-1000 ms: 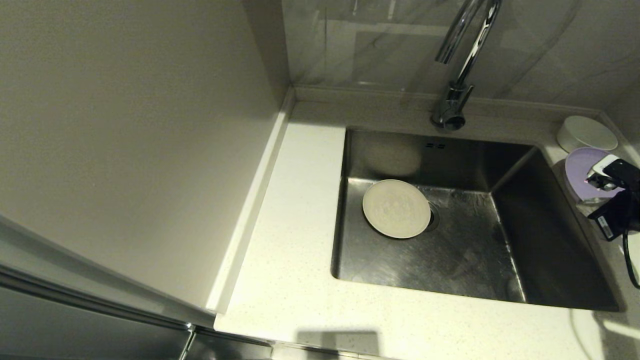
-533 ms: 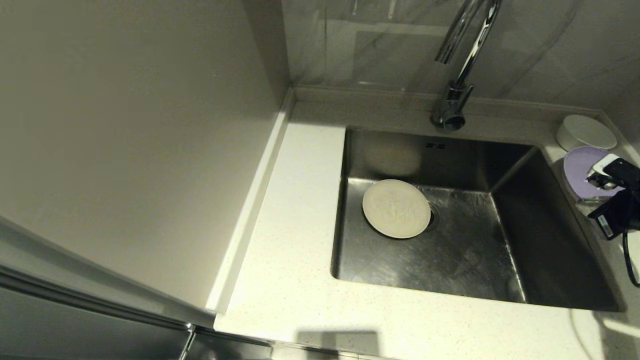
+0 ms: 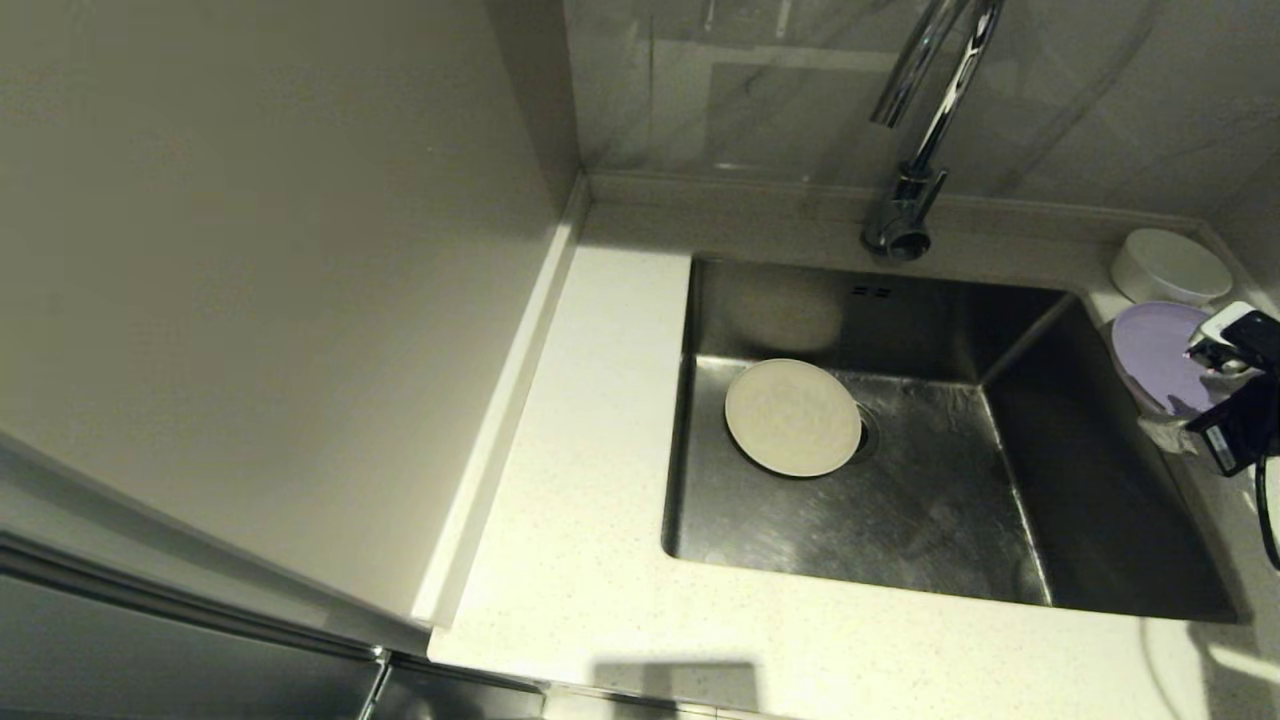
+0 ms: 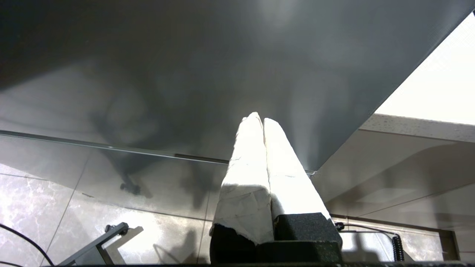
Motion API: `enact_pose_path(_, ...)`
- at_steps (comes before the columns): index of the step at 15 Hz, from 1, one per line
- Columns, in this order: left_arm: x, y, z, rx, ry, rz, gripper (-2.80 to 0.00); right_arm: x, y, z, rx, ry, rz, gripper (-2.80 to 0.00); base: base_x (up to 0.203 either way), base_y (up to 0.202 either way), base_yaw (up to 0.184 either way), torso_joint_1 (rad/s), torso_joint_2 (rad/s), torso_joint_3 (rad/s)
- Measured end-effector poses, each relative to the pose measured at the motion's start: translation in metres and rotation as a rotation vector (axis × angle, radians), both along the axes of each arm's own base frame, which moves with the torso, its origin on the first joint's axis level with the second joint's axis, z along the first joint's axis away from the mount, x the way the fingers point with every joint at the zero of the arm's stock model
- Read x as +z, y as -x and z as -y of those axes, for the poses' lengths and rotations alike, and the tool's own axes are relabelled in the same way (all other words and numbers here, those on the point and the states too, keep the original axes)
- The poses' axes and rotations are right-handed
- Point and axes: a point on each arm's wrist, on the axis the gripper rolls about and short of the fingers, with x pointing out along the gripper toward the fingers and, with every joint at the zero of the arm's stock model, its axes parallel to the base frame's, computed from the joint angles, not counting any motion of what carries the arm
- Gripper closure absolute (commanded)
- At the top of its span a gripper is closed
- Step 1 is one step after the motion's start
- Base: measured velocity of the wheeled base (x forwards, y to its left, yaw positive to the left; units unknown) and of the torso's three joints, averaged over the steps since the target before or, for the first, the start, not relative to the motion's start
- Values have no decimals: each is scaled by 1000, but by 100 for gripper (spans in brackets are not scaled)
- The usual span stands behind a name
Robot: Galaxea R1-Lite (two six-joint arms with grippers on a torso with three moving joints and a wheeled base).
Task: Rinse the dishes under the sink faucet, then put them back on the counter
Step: Put a plate back to the table from the sink
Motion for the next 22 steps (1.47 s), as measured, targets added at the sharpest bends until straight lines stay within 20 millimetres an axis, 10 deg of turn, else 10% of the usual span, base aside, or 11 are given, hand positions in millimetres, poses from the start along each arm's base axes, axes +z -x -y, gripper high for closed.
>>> enact_pose_path(11,0,0,0,0,-1,0,0,122,95,-65,311,-377,391,-280,0,0,0,0,0,0)
enact_pose_path(17,0,0,0,0,0,0,0,193,130,-89,378,-476,335,-280,0,0,0,0,0,0)
enact_pose_path(22,0,0,0,-1,0,0,0,185,158,-101,323,-587,89,-280,0,0,0,0,0,0)
